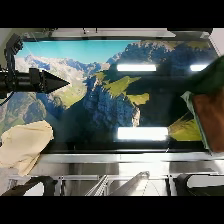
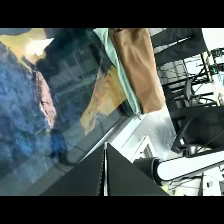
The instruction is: Fold the shirts.
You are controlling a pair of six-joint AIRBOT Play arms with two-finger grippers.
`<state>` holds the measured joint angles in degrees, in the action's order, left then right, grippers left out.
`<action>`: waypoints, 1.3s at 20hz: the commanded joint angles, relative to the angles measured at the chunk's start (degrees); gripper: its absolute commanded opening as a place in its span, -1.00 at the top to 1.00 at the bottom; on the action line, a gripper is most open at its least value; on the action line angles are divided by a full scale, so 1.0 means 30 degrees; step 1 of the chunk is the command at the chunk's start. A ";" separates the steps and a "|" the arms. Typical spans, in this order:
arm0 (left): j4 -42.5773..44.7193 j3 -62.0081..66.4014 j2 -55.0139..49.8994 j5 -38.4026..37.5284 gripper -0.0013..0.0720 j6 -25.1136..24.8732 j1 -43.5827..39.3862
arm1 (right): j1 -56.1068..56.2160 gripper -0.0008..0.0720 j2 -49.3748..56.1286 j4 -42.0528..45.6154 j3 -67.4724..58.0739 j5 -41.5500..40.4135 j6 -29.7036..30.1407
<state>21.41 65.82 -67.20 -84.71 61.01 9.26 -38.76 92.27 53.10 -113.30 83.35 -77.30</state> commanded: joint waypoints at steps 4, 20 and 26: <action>0.0015 -0.0007 0.0000 -0.1042 0.95 -0.0350 -0.0058 | -0.1457 0.93 -0.2492 0.3432 0.4197 0.3519 -0.2470; 0.0007 -0.0007 0.0000 -0.1333 0.95 -0.1552 -0.2164 | -0.5486 0.68 -0.7759 0.7825 1.6815 0.2922 -0.5027; 0.0015 -0.0007 0.0000 -0.1260 0.95 -0.1552 -0.2164 | -0.5486 -0.98 -0.7504 0.7956 1.7566 0.2834 -0.4830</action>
<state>21.43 65.80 -67.20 -88.62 56.42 2.85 -55.09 69.65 76.49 -61.63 91.98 -92.12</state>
